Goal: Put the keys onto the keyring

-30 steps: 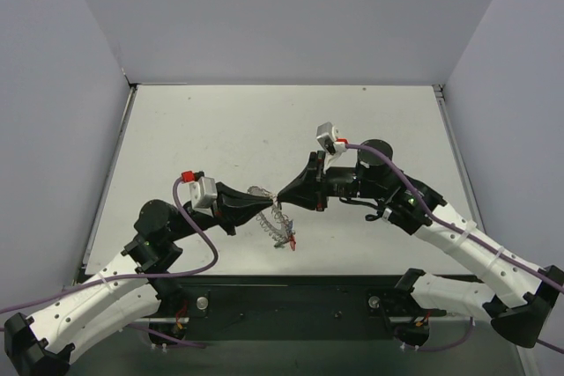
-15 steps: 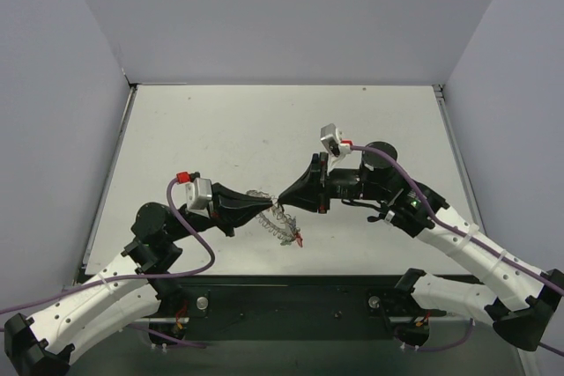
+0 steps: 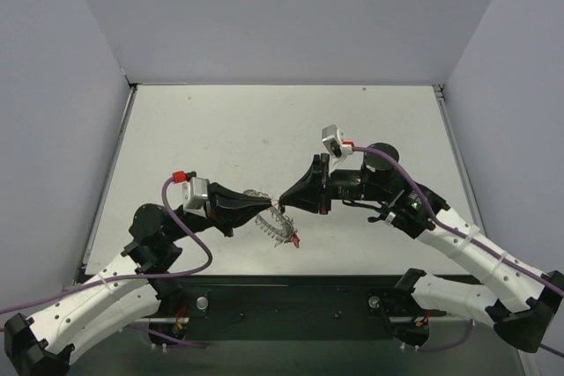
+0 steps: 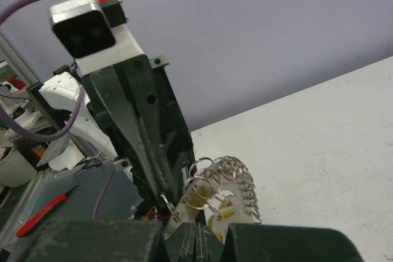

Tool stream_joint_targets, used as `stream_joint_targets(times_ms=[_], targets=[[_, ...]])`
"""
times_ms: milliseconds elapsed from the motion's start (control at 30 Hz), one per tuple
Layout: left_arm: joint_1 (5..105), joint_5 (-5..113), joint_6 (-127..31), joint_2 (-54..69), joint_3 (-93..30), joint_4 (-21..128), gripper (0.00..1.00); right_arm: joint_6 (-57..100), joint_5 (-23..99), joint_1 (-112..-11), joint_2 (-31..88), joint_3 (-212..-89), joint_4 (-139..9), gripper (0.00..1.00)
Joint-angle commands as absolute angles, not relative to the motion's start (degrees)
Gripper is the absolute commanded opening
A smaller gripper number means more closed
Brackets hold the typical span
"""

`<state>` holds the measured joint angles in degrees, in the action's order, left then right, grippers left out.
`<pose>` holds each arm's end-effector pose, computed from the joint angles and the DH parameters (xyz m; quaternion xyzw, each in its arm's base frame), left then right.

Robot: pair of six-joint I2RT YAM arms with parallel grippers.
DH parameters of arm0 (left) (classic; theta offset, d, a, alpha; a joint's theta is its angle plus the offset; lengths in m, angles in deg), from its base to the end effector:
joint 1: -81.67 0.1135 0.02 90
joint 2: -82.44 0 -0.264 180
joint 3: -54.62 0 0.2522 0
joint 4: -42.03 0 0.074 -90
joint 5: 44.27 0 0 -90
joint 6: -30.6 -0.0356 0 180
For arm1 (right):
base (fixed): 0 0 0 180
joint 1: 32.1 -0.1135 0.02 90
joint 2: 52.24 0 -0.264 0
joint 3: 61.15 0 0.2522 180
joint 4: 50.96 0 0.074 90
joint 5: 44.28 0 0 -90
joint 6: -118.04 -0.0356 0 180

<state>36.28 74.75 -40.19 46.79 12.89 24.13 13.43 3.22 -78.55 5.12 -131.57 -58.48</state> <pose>0.0947 -0.1206 0.3368 0.3241 0.4661 -0.5492 0.6133 0.1363 0.1782 0.4025 -0.4299 0.5288 0.5604 0.4707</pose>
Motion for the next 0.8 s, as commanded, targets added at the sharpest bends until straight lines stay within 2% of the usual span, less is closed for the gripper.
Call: stream_joint_targets(times_ms=[0, 567, 767], targets=[[36.1, 76.5, -38.6, 49.0, 10.9, 10.5, 0.0, 14.6, 4.9, -76.7, 3.8, -130.2, -59.2, 0.0], [36.1, 75.5, -39.9, 47.6, 11.6, 15.0, 0.0, 14.4, 2.7, -76.7, 2.8, -131.3, -57.7, 0.0], [36.1, 73.5, -40.8, 47.0, 11.5, 19.6, 0.0, 15.6, 5.7, -76.5, 3.2, -129.8, -59.4, 0.0]])
